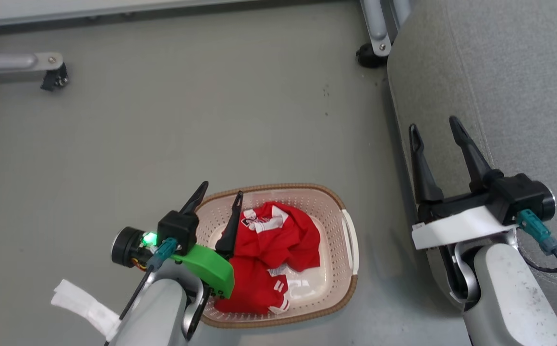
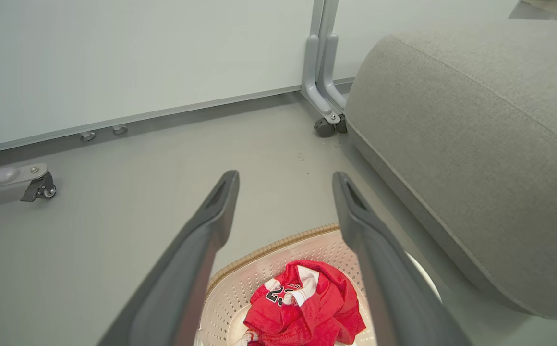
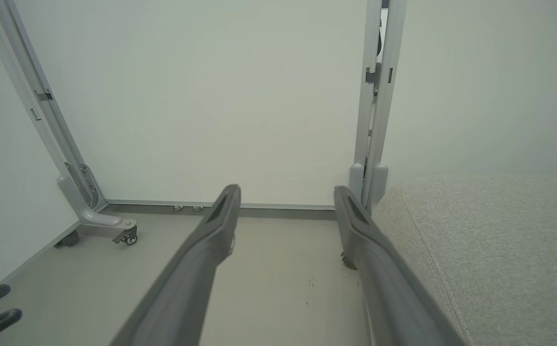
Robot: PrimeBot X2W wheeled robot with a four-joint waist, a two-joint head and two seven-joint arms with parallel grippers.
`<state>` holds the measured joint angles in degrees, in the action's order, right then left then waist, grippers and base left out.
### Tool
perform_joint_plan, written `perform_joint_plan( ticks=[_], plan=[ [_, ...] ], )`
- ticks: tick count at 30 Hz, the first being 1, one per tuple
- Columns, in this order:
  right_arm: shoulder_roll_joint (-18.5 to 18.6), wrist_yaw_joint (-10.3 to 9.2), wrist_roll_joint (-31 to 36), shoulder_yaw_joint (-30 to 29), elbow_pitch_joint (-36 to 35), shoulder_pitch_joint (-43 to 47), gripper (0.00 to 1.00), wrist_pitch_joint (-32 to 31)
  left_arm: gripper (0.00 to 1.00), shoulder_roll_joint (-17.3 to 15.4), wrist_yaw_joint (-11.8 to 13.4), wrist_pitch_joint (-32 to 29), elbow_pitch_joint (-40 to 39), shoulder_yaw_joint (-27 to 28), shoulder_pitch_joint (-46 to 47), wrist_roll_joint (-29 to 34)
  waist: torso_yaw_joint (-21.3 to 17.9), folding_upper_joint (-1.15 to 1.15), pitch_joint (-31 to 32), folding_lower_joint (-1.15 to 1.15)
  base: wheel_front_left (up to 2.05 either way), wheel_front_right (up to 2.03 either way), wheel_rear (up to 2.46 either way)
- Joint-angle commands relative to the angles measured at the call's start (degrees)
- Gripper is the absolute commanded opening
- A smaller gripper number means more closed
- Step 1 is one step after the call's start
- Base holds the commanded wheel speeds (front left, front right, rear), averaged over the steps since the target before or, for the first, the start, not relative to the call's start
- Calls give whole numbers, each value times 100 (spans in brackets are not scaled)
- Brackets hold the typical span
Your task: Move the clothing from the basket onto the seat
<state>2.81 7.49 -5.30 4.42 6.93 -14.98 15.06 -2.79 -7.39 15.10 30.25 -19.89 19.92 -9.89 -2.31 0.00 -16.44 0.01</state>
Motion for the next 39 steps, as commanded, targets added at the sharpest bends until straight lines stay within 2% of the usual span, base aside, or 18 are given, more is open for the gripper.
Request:
perform_joint_plan(
  ticks=[1,10,16,26,30,39],
  plan=[
    [17,0,-18,10,-98,-173,100,17,100,-23,-19,8,190,-112,303,94,-288,0,-893,-1,0,0,0],
    [14,0,-133,-41,-575,-607,100,17,100,-30,37,-123,1827,-1163,1680,11,-616,0,-2090,-1,0,0,0],
    [12,0,-286,51,-794,-821,100,17,100,-32,119,-376,2688,-1664,2389,142,-866,0,-2756,-1,0,0,0],
    [10,0,-542,196,-1173,-1057,100,17,100,-48,310,-492,3747,-2001,3259,358,-1171,0,-3603,-1,0,0,0],
    [11,0,-672,234,-1201,-1106,100,17,100,-125,374,-514,3993,-2047,3461,397,-1261,0,-3798,-1,0,0,0],
    [11,0,-910,336,-1203,-1159,100,17,100,-345,532,-980,4263,-2164,3746,455,-1477,0,-4068,-1,0,0,0]
  ],
)
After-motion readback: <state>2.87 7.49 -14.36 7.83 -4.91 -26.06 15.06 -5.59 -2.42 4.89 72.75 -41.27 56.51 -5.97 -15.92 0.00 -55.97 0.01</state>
